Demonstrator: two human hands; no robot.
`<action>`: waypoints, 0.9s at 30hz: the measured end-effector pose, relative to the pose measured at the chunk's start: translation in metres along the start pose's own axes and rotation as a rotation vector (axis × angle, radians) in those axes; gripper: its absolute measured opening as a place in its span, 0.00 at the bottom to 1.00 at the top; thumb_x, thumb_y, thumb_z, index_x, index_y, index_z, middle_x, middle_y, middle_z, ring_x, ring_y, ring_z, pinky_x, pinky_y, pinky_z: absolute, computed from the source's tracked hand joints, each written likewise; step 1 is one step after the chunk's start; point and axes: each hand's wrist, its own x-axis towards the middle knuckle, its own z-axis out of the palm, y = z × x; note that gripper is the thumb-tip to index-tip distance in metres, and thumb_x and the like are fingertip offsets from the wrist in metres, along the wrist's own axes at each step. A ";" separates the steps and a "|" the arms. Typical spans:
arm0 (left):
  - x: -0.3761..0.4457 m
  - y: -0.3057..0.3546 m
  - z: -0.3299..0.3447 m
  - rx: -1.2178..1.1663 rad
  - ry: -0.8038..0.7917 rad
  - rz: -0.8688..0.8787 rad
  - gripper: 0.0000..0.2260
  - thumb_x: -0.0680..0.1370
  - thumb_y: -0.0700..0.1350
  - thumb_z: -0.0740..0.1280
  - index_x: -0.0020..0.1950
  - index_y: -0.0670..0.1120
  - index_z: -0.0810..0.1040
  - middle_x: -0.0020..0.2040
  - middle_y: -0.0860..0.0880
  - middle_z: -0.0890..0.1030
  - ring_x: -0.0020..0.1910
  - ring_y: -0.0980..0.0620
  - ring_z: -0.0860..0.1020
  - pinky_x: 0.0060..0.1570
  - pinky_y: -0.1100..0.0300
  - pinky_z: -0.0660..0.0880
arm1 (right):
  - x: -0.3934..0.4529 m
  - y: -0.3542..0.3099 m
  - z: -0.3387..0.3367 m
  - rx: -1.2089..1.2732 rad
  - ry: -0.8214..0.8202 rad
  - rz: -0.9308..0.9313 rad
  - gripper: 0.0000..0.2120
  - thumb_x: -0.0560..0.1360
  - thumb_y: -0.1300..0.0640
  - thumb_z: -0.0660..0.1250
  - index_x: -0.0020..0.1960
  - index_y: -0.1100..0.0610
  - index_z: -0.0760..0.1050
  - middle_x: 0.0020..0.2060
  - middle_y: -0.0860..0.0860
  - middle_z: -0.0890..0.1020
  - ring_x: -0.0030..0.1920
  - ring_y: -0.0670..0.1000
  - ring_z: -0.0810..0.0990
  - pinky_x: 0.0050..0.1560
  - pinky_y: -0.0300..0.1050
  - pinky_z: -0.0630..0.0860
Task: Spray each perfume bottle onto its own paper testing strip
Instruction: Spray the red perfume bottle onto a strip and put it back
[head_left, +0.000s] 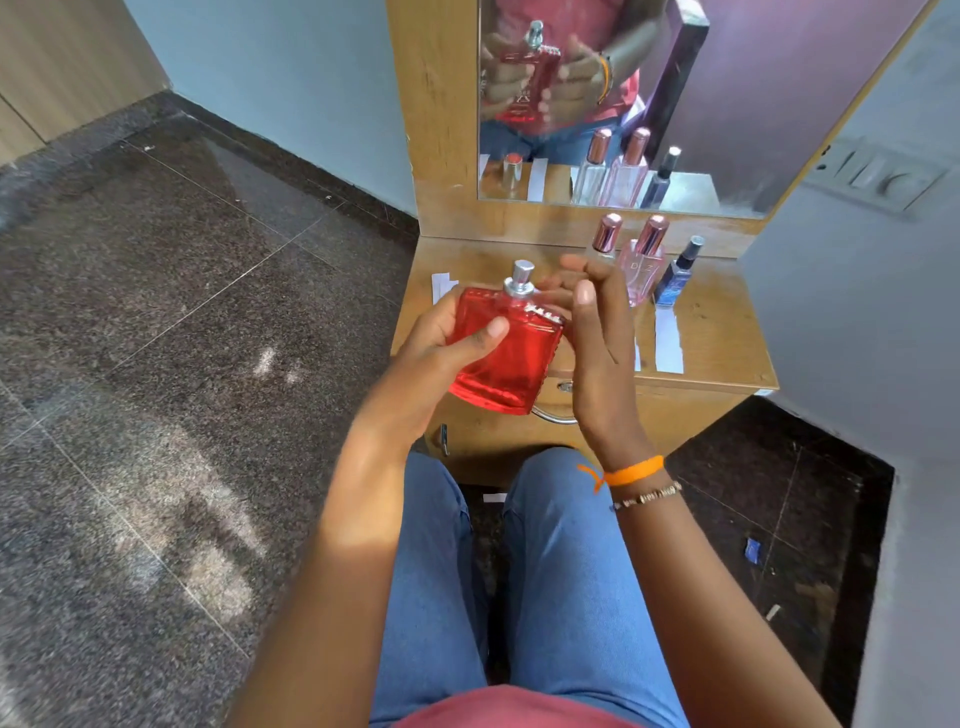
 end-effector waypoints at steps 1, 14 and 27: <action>0.002 0.000 0.005 0.017 0.001 0.004 0.11 0.73 0.45 0.65 0.54 0.47 0.75 0.48 0.51 0.81 0.49 0.56 0.79 0.53 0.60 0.75 | -0.010 -0.005 -0.004 0.042 -0.045 0.003 0.13 0.79 0.51 0.57 0.60 0.55 0.69 0.53 0.57 0.78 0.55 0.52 0.78 0.57 0.48 0.75; 0.015 -0.034 0.064 1.193 0.360 0.124 0.14 0.80 0.48 0.55 0.61 0.46 0.75 0.62 0.44 0.74 0.56 0.42 0.71 0.54 0.49 0.65 | -0.034 0.004 -0.058 0.002 0.091 0.041 0.19 0.72 0.64 0.69 0.57 0.47 0.69 0.50 0.44 0.77 0.47 0.40 0.77 0.50 0.34 0.74; 0.021 -0.055 0.065 1.409 0.385 0.010 0.10 0.79 0.46 0.60 0.56 0.46 0.77 0.61 0.45 0.74 0.56 0.44 0.69 0.49 0.50 0.61 | -0.032 0.004 -0.069 -0.048 0.083 0.032 0.20 0.73 0.63 0.69 0.61 0.51 0.68 0.53 0.48 0.76 0.49 0.46 0.78 0.49 0.38 0.76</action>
